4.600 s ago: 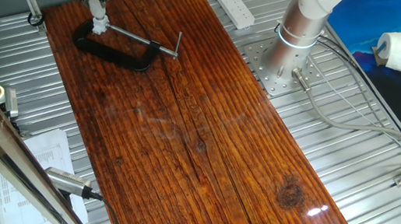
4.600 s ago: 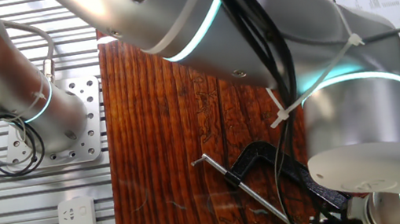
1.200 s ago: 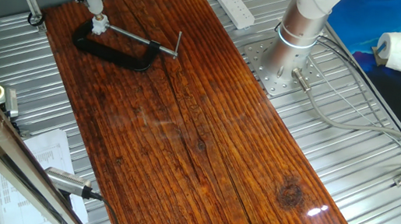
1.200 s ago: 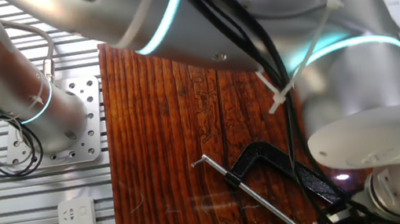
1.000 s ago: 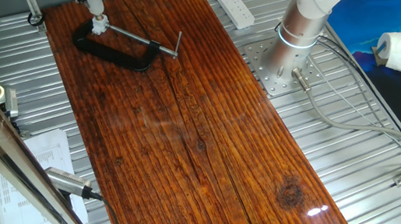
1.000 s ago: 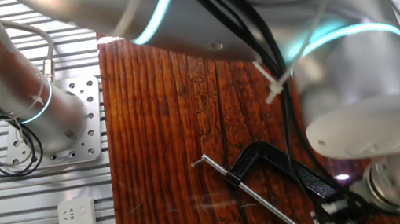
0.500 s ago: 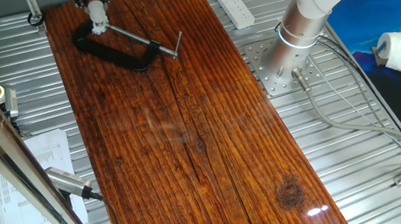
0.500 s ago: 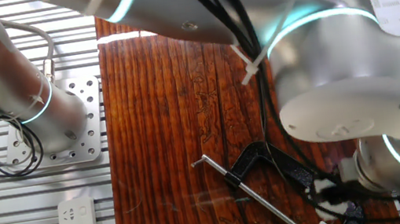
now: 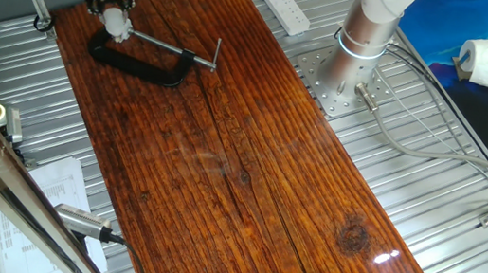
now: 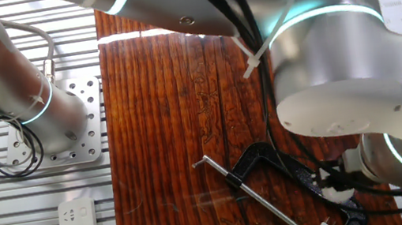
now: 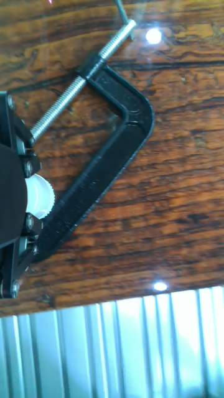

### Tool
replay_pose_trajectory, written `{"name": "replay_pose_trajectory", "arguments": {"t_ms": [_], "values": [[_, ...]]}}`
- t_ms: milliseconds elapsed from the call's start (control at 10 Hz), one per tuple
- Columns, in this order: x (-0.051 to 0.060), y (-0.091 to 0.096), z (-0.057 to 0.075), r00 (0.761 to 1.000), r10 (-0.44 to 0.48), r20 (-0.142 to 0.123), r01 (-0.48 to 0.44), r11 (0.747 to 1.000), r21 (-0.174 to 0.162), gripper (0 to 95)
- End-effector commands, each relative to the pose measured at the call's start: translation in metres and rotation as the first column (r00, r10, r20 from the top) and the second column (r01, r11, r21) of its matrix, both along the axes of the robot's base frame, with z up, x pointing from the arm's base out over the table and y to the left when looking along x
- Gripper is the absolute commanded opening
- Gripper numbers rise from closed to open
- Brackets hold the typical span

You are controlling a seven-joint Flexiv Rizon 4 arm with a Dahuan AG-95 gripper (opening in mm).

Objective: Take out the light bulb by rotating it

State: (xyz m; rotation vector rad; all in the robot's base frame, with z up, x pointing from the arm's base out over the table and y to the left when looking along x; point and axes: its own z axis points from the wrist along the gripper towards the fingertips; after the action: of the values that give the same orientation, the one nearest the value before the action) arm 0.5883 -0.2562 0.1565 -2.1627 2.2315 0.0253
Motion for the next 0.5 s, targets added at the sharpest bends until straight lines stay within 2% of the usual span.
{"name": "replay_pose_trajectory", "arguments": {"t_ms": [100, 300, 500], "values": [[0.006, 0.015, 0.002, 0.997, 0.073, 0.005, -0.073, 0.997, 0.023, 0.0], [0.008, 0.026, 0.000, 0.994, 0.110, 0.020, -0.111, 0.993, 0.037, 0.0], [0.007, 0.032, -0.003, 0.984, 0.167, 0.064, -0.175, 0.975, 0.134, 0.0]]}}
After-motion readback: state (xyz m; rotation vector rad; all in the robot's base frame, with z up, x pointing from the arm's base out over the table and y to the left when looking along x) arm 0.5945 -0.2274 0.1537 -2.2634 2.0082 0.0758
